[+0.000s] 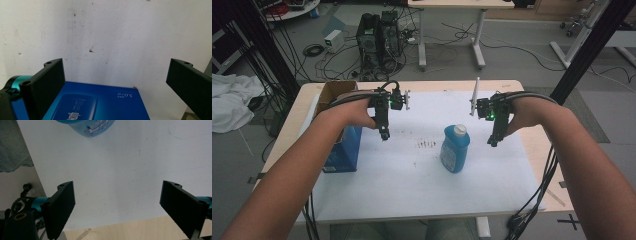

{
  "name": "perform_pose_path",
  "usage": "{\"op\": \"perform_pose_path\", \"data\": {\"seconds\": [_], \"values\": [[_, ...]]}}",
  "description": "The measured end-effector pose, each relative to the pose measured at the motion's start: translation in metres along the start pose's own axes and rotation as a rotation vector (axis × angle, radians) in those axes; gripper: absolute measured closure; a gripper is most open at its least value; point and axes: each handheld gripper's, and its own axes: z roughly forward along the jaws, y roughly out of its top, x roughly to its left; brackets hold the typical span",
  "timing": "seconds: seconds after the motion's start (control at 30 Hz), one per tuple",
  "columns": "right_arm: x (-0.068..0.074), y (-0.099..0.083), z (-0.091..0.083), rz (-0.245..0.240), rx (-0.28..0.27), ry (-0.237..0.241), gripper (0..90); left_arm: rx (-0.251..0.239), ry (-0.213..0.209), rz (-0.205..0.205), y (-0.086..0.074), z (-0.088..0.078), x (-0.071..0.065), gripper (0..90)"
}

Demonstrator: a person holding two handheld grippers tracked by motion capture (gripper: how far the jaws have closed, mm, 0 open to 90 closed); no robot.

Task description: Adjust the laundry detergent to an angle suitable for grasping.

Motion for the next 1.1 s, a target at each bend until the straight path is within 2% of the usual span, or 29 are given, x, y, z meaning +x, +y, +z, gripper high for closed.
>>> {"op": "perform_pose_path", "data": {"seconds": [0.03, 0.07, 0.13, 0.17, 0.3, 0.33, 0.37, 0.4, 0.43, 0.5, 0.53, 0.57, 0.6, 0.67, 0.73, 0.77, 0.83, 0.87, 0.9, 0.97, 1.1], "values": [[-0.001, -0.001, -0.001, -0.021, 0.01, -0.01, 11.9, -0.001, -0.007, -0.005, 0.0, -0.001, 0.0, 1.9], [0.001, 0.0, -0.001, 0.0, 0.0, -0.006, 11.9, -0.001, -0.007, -0.005, 0.0, -0.001, 0.0, 1.9], [0.002, 0.0, -0.004, 0.0, -0.003, -0.009, 11.9, -0.013, -0.001, -0.007, -0.002, -0.002, -0.001, 1.9], [0.002, 0.0, -0.005, 0.0, -0.001, -0.012, 11.9, -0.008, -0.011, -0.011, -0.002, -0.003, 0.0, 1.9], [0.002, -0.001, -0.006, -0.002, 0.0, -0.02, 11.9, 0.004, -0.003, -0.006, -0.004, -0.005, 0.0, 1.9], [0.004, 0.0, -0.006, 0.038, 0.007, -0.015, 11.9, -0.009, -0.003, -0.018, -0.005, -0.005, 0.0, 2.0], [0.001, -0.001, -0.005, -0.015, 0.008, -0.02, 11.9, -0.008, 0.003, -0.017, -0.006, -0.006, -0.001, 2.0], [0.0, -0.001, -0.005, -0.019, 0.013, -0.021, 11.9, -0.008, 0.003, -0.017, -0.006, -0.006, -0.001, 1.9], [0.002, 0.0, -0.005, 0.001, 0.006, -0.016, 11.9, -0.014, 0.003, -0.02, -0.006, -0.007, -0.002, 2.0], [0.002, 0.001, -0.005, -0.002, 0.005, -0.017, 11.9, -0.006, -0.002, -0.011, -0.005, -0.008, -0.002, 2.0], [0.001, 0.001, -0.005, -0.021, 0.009, -0.022, 11.9, -0.015, 0.0, -0.01, -0.006, -0.008, -0.003, 1.9], [0.001, 0.001, -0.005, -0.024, 0.011, -0.021, 11.9, -0.022, 0.004, -0.001, -0.006, -0.011, -0.002, 2.0], [0.001, 0.001, -0.005, -0.02, 0.014, -0.02, 11.9, -0.035, 0.001, -0.011, -0.006, -0.012, -0.002, 2.0], [0.003, 0.001, -0.005, 0.004, 0.009, -0.015, 11.9, -0.028, 0.0, -0.002, -0.007, -0.011, -0.001, 1.9], [0.002, 0.001, -0.004, 0.007, 0.01, -0.014, 11.9, -0.024, -0.001, -0.006, -0.008, -0.01, 0.001, 1.9], [0.0, 0.001, -0.004, -0.012, 0.014, -0.017, 11.9, -0.022, 0.005, -0.004, -0.008, -0.01, 0.002, 2.0], [-0.001, 0.001, -0.004, 0.003, 0.005, -0.013, 11.9, -0.021, -0.003, -0.009, -0.008, -0.01, 0.002, 2.0], [-0.002, 0.0, -0.004, -0.01, 0.014, -0.013, 11.9, -0.023, -0.005, -0.015, -0.009, -0.009, 0.003, 2.0], [0.0, 0.001, -0.004, 0.011, 0.011, -0.009, 11.9, -0.02, -0.004, -0.015, -0.009, -0.009, 0.003, 1.9], [0.0, 0.001, -0.003, 0.006, 0.013, -0.011, 11.9, -0.009, -0.002, -0.005, -0.009, -0.009, 0.003, 1.9], [0.001, 0.0, -0.003, 0.005, 0.018, -0.018, 11.9, -0.01, -0.003, -0.012, -0.008, -0.009, 0.003, 1.9]]}}
